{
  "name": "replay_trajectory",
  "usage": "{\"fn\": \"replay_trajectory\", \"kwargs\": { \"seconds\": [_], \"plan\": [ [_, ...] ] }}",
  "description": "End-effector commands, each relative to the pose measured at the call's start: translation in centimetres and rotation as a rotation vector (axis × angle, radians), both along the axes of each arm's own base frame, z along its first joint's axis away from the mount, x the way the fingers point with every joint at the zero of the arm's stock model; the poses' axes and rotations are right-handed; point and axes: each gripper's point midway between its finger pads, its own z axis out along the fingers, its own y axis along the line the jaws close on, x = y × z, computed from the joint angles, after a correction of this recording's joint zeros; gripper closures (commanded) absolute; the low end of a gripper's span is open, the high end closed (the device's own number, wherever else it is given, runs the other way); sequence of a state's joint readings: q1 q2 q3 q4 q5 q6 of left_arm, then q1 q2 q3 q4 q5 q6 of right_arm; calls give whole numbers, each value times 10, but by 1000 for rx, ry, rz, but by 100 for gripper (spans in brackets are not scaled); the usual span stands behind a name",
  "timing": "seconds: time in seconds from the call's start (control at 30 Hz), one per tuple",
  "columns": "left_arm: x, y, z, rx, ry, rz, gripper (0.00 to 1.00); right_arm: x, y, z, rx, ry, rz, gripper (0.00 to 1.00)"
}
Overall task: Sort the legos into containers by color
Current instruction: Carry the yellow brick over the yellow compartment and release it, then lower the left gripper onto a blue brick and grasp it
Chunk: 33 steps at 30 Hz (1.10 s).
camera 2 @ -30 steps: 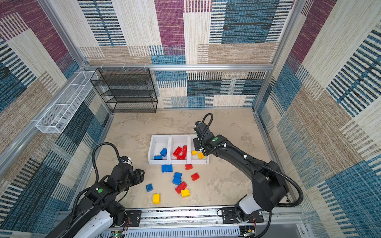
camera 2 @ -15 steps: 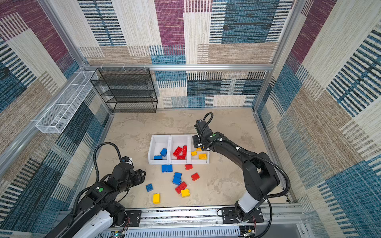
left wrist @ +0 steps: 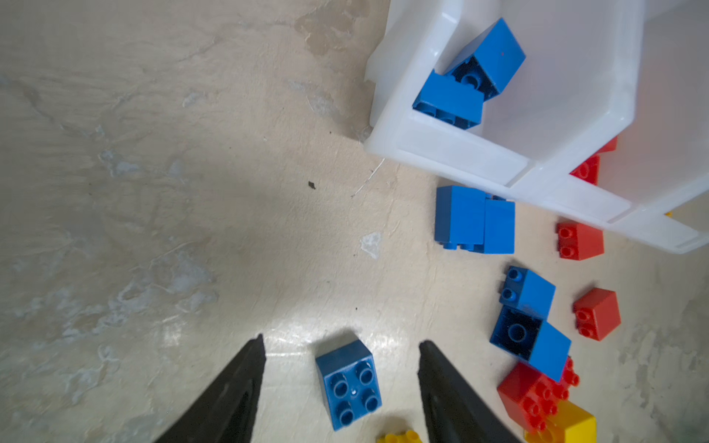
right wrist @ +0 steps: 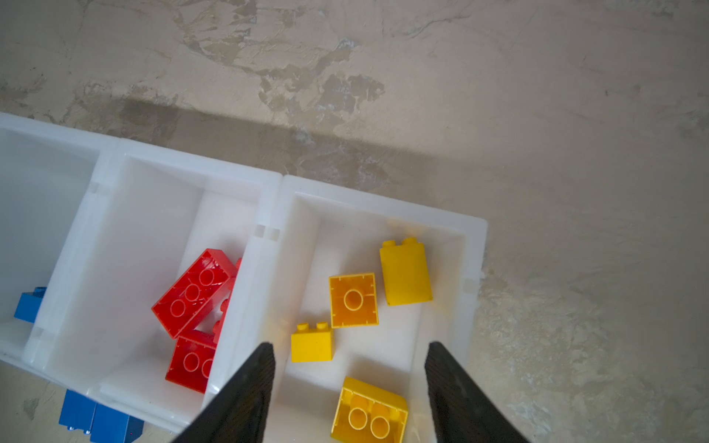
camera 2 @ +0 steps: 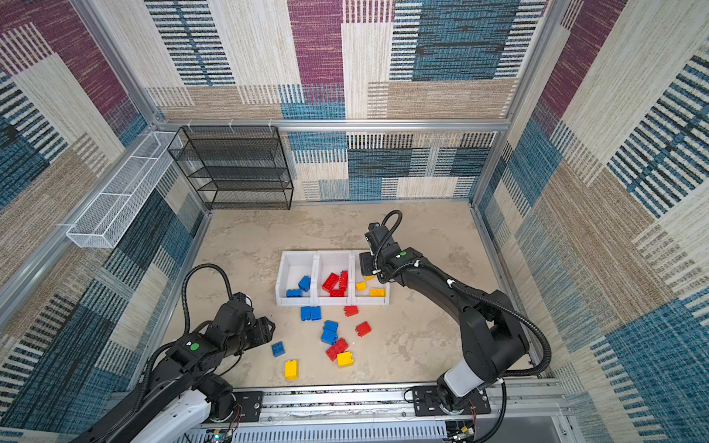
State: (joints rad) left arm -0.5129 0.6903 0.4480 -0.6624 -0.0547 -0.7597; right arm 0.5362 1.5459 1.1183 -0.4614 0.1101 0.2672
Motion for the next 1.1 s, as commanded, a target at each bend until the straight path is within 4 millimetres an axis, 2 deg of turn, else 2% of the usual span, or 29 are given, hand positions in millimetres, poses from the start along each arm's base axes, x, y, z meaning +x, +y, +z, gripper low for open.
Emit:
{"fn": "replay_trajectory", "kwargs": {
  "seconds": [0.0, 0.3, 0.6, 0.73, 0.97, 1.07],
  "plan": [
    [-6, -5, -8, -31, 67, 17, 31, -5, 2, 4, 37, -3, -2, 34],
    [-8, -25, -25, -30, 140, -40, 29, -22, -8, 0, 50, 13, -17, 32],
    [-12, -43, -41, 36, 190, -94, 31, -29, -11, 0, 54, 21, -17, 32],
    [-13, -48, -46, 69, 203, -111, 37, -32, -12, -1, 57, 24, -19, 32],
    [-10, -55, -51, 90, 204, -142, 60, -37, -15, -2, 63, 29, -28, 32],
    [-8, -57, -50, 86, 197, -152, 65, -40, -17, -3, 64, 32, -32, 32]
  ]
}}
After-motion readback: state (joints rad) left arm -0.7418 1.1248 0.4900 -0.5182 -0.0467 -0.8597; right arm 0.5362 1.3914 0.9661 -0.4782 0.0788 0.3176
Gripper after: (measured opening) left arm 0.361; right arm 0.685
